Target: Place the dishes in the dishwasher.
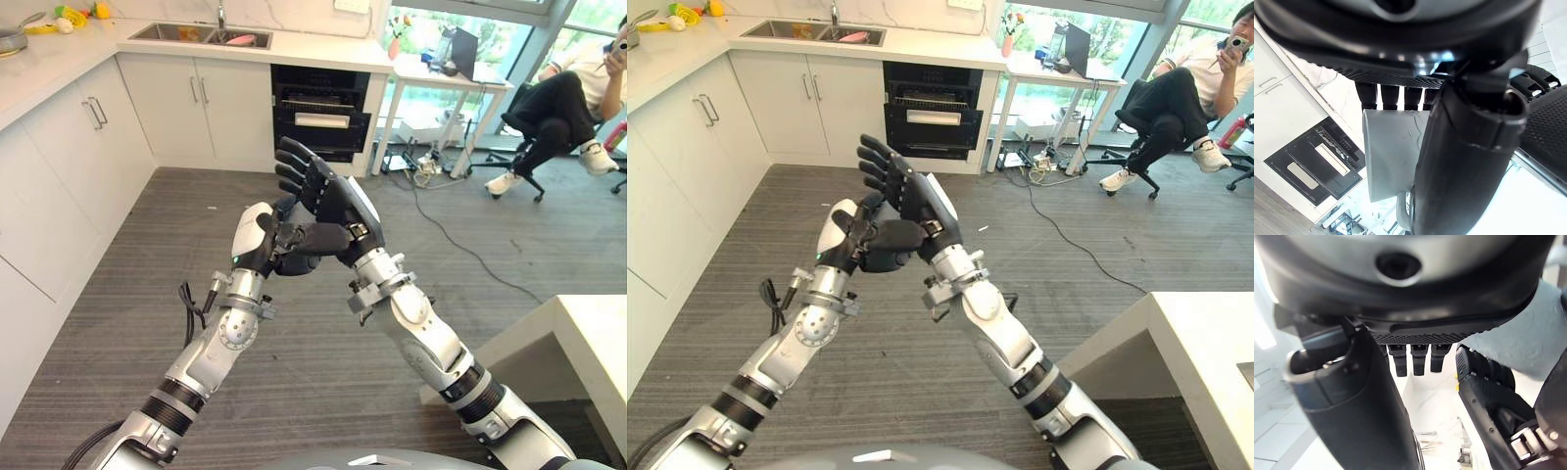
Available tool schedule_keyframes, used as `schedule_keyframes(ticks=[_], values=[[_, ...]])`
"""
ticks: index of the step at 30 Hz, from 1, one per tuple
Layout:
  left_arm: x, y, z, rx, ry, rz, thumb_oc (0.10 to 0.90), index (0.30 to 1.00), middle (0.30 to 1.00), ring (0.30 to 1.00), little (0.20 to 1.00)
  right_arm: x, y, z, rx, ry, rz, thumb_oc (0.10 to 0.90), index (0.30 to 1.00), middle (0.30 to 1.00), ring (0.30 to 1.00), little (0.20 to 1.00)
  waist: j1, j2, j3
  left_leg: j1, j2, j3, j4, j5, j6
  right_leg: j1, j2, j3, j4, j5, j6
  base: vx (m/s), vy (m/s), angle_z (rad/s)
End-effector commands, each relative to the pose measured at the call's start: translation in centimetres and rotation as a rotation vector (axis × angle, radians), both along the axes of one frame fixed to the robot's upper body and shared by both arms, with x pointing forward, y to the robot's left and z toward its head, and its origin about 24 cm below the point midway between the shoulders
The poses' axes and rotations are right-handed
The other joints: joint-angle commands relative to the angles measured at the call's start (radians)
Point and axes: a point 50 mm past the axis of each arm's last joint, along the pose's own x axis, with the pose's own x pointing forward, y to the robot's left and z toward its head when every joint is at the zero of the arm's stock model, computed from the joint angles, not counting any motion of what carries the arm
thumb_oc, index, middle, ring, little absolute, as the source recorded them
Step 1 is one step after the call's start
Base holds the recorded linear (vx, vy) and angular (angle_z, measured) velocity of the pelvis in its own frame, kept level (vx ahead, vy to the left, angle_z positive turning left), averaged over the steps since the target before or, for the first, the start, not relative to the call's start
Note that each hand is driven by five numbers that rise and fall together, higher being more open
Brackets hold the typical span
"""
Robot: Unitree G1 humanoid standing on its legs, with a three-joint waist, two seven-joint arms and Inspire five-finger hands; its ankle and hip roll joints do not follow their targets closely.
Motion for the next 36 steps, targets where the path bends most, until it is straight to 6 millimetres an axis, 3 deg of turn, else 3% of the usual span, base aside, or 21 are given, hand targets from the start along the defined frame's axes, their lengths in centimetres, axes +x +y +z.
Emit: schedule_keyframes(ticks=[1, 8, 14, 22, 23, 24, 26, 27, 28, 30, 32, 36], values=[[2.1, -0.8, 6.6, -0.079, -0.358, 0.015, 0.400, 0.300, 0.300, 0.300, 0.300, 0.7, -2.6, 5.8, 0.106, -0.305, -0.208, 0.800, 0.900, 0.900, 0.900, 0.900, 0.021, 0.040, -0.023, -0.007, 0.015, -0.054, 0.004, -0.058, -0.003, 0.003, -0.071, -0.041, 0.012, -0.059, 0.074, 0.02, -0.001, 0.03], [1.7, 1.8, 6.6, -0.109, -0.416, 0.172, 0.400, 0.300, 0.300, 0.300, 0.300, 0.5, -5.0, 5.7, 0.152, -0.324, -0.367, 0.800, 0.900, 0.900, 0.900, 0.900, 0.025, 0.040, -0.027, 0.009, 0.015, -0.060, 0.004, -0.067, 0.002, 0.018, -0.068, -0.042, 0.012, -0.067, 0.069, 0.00, 0.000, 0.00], [1.6, 2.5, 6.4, -0.118, -0.413, 0.200, 0.400, 0.300, 0.300, 0.300, 0.300, 0.4, -5.9, 5.4, 0.166, -0.317, -0.419, 0.800, 0.900, 0.900, 0.900, 0.900, 0.024, 0.041, -0.031, 0.018, 0.016, -0.060, 0.004, -0.071, 0.003, 0.025, -0.067, -0.043, 0.012, -0.070, 0.068, 0.00, 0.000, 0.00], [1.5, 3.8, 5.9, -0.138, -0.361, 0.222, 0.400, 0.300, 0.300, 0.300, 0.300, 0.8, -7.2, 3.0, 0.157, -0.193, -0.440, 0.800, 0.900, 0.900, 0.900, 0.900, 0.020, 0.040, -0.025, 0.019, 0.018, -0.055, 0.004, -0.071, 0.001, 0.022, -0.065, -0.036, 0.014, -0.068, 0.068, 0.00, 0.000, 0.00], [1.3, 4.5, 5.8, -0.146, -0.351, 0.236, 0.400, 0.300, 0.300, 0.300, 0.300, 0.8, -7.7, 1.9, 0.142, -0.144, -0.448, 0.800, 0.900, 0.900, 0.900, 0.900, 0.018, 0.040, -0.022, 0.019, 0.018, -0.053, 0.004, -0.070, 0.001, 0.018, -0.064, -0.033, 0.015, -0.066, 0.068, 0.00, 0.000, 0.00], [0.2, 6.6, 5.2, -0.181, -0.322, 0.285, 0.400, 0.300, 0.300, 0.300, 0.300, 1.0, -9.5, -1.9, 0.036, 0.001, -0.503, 0.800, 0.900, 0.900, 0.900, 0.900, 0.014, 0.038, -0.012, 0.016, 0.017, -0.045, 0.004, -0.068, 0.001, 0.009, -0.064, -0.025, 0.020, -0.061, 0.069, -0.02, -0.042, -0.03], [-0.6, 8.6, 4.8, -0.227, -0.304, 0.335, 0.400, 0.300, 0.300, 0.300, 0.300, 0.8, -11.8, -6.9, -0.126, 0.190, -0.571, 0.800, 0.900, 0.900, 0.900, 0.900, 0.013, 0.036, -0.009, 0.015, 0.019, -0.040, 0.004, -0.065, -0.003, 0.006, -0.061, -0.023, 0.024, -0.060, 0.069, -0.01, -0.070, -0.08], [-0.8, 10.0, 5.5, -0.283, -0.322, 0.363, 0.400, 0.300, 0.300, 0.300, 0.300, -0.7, -14.7, -12.0, -0.310, 0.396, -0.649, 0.800, 0.900, 0.900, 0.900, 0.900, 0.010, 0.034, 0.000, 0.010, 0.024, -0.041, 0.004, -0.060, -0.009, 0.001, -0.055, -0.026, 0.027, -0.062, 0.067, -0.01, -0.071, -0.06], [-0.9, 10.0, 5.5, -0.283, -0.321, 0.363, 0.400, 0.300, 0.300, 0.300, 0.300, -0.7, -14.7, -12.0, -0.311, 0.396, -0.649, 0.800, 0.900, 0.900, 0.900, 0.900, 0.009, 0.035, 0.000, 0.010, 0.024, -0.041, 0.004, -0.060, -0.009, 0.001, -0.055, -0.026, 0.027, -0.062, 0.067, -0.01, -0.085, 0.00], [-0.9, 10.4, 6.1, -0.306, -0.336, 0.353, 0.400, 0.300, 0.300, 0.300, 0.300, -4.1, -17.1, -18.1, -0.499, 0.668, -0.683, 0.800, 0.900, 0.900, 0.900, 0.900, 0.007, 0.035, 0.002, 0.006, 0.030, -0.050, 0.004, -0.059, -0.016, 0.002, -0.048, -0.031, 0.027, -0.069, 0.063, 0.01, -0.096, 0.07], [-0.8, 10.4, 6.6, -0.331, -0.342, 0.328, 0.400, 0.300, 0.300, 0.300, 0.300, -7.7, -18.6, -22.0, -0.613, 0.878, -0.686, 0.800, 0.900, 0.900, 0.900, 0.900, 0.002, 0.037, 0.008, 0.006, 0.039, -0.056, 0.004, -0.055, -0.024, 0.006, -0.040, -0.038, 0.026, -0.073, 0.059, 0.01, -0.126, 0.17], [-0.6, 10.0, 7.4, -0.349, -0.347, 0.279, 0.400, 0.300, 0.300, 0.300, 0.300, -13.8, -19.7, -26.2, -0.800, 1.143, -0.624, 0.800, 0.900, 0.900, 0.900, 0.900, -0.007, 0.046, 0.028, -0.003, 0.066, -0.071, 0.004, -0.040, -0.045, 0.000, -0.015, -0.047, 0.043, -0.094, 0.043, 0.00, -0.150, 0.09]])
